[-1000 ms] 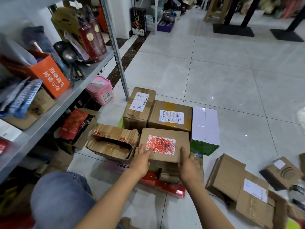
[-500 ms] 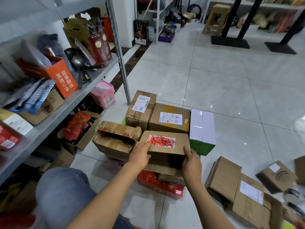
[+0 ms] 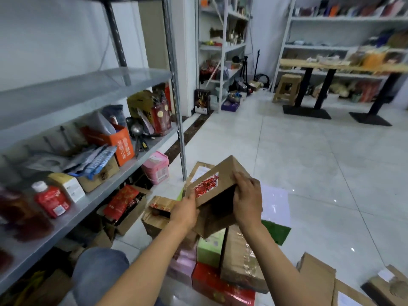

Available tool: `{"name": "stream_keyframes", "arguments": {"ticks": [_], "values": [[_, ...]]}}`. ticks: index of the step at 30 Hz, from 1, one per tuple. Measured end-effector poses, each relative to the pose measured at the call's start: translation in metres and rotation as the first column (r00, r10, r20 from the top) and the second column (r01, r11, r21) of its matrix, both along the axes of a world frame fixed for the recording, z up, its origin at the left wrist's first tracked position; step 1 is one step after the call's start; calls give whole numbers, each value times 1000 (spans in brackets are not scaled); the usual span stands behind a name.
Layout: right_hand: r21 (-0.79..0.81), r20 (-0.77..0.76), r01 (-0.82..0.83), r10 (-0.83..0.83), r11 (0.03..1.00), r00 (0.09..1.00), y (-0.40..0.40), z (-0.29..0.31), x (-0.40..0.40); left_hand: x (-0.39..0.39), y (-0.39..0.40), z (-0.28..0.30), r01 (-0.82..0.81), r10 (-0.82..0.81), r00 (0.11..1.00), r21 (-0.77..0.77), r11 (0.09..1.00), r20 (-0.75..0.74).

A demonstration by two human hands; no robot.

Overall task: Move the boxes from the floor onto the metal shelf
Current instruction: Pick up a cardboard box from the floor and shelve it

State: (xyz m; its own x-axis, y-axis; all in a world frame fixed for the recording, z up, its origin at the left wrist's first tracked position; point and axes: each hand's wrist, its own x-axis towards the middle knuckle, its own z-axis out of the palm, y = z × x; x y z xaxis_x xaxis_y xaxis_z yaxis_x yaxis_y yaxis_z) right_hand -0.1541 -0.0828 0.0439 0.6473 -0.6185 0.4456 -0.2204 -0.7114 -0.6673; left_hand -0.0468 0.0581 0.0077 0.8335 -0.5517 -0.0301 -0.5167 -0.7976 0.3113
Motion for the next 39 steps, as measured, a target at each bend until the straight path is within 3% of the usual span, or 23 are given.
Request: {"name": "stream_keyframes", "arguments": {"ticks": [4, 9, 15, 17, 20, 25, 28, 31, 35, 39], "values": [[-9, 90, -142, 142, 990, 986, 37, 53, 23, 9, 26, 32, -132, 119, 985, 109, 985, 123], [101, 187, -366, 343, 925, 920, 72, 111, 58, 33, 83, 73, -274, 277, 942, -44, 961, 188], [349, 227, -363, 297, 864, 927, 103, 165, 97, 56, 153, 132, -307, 362, 884, -216, 927, 297], [521, 235, -372, 290, 768, 928, 109, 183, 104, 57, 168, 149, -306, 369, 879, -238, 922, 302], [726, 317, -451, 330, 519, 889, 120, 205, 114, 57, 188, 174, -327, 421, 853, -312, 892, 308], [798, 430, -585, 543, 144, 721, 152, 230, 133, 59, 229, 215, -333, 498, 796, -439, 835, 344], [788, 439, -613, 645, 58, 625, 167, 244, 142, 54, 245, 233, -309, 511, 789, -498, 810, 341], [735, 508, -678, 655, 9, 559, 188, 254, 150, 55, 265, 254, -294, 514, 824, -595, 748, 238], [658, 580, -753, 646, -12, 496, 228, 262, 162, 53, 301, 292, -327, 439, 896, -755, 568, -58], [612, 577, -791, 675, 17, 460, 281, 264, 176, 28, 334, 329, -400, 397, 886, -831, 386, -241]]}}
